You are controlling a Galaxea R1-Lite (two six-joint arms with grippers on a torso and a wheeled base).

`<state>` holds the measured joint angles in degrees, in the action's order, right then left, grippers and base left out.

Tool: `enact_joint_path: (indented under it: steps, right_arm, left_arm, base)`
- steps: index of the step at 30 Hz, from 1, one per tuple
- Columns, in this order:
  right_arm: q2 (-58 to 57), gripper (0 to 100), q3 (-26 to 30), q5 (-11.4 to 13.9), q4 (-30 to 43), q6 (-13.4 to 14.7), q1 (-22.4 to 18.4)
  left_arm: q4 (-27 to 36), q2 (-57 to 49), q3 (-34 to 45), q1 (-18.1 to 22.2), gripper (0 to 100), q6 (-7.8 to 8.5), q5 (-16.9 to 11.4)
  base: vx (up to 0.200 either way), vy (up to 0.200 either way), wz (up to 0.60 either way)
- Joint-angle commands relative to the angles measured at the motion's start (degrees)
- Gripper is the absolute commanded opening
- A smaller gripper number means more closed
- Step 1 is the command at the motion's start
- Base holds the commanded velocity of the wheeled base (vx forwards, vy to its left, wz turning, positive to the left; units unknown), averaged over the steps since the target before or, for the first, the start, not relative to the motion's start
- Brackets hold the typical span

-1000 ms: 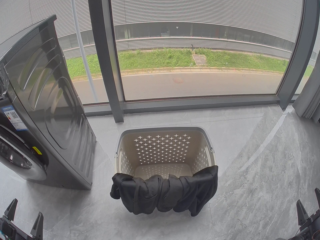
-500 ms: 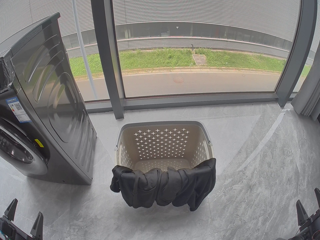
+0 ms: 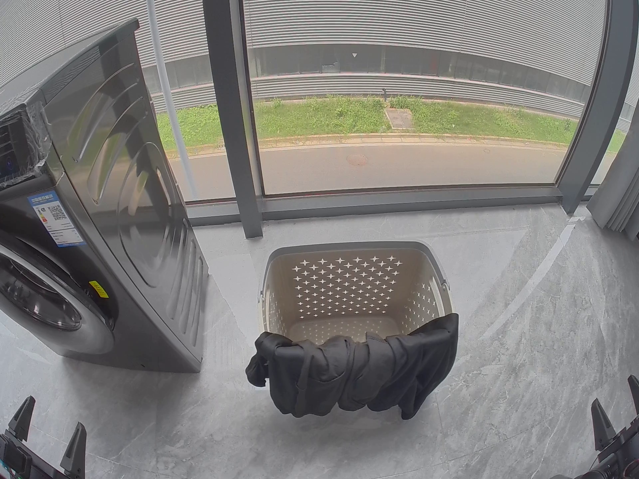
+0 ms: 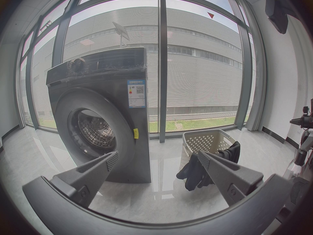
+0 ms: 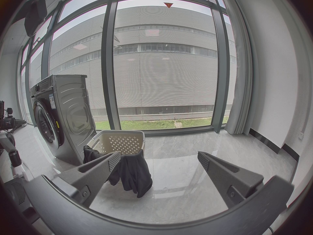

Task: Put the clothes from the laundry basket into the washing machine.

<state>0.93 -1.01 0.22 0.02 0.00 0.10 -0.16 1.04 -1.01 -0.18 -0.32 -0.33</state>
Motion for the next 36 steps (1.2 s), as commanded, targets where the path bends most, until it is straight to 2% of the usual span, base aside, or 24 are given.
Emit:
enact_joint_path:
  steps: [1,36]
  right_arm:
    - [-0.75,100,1.01,0.04,-0.02,0.00,-0.01]
    - [-0.75,100,1.01,0.04,-0.02,0.00,-0.01]
  left_arm:
    - [-0.02,-1.04,1.01,0.01,100,-0.03,-0.02]
    - [-0.02,-1.04,1.01,0.01,100,-0.12,-0.02]
  base:
    - [0.000,0.200,0.00]
    - [0.000,0.200,0.00]
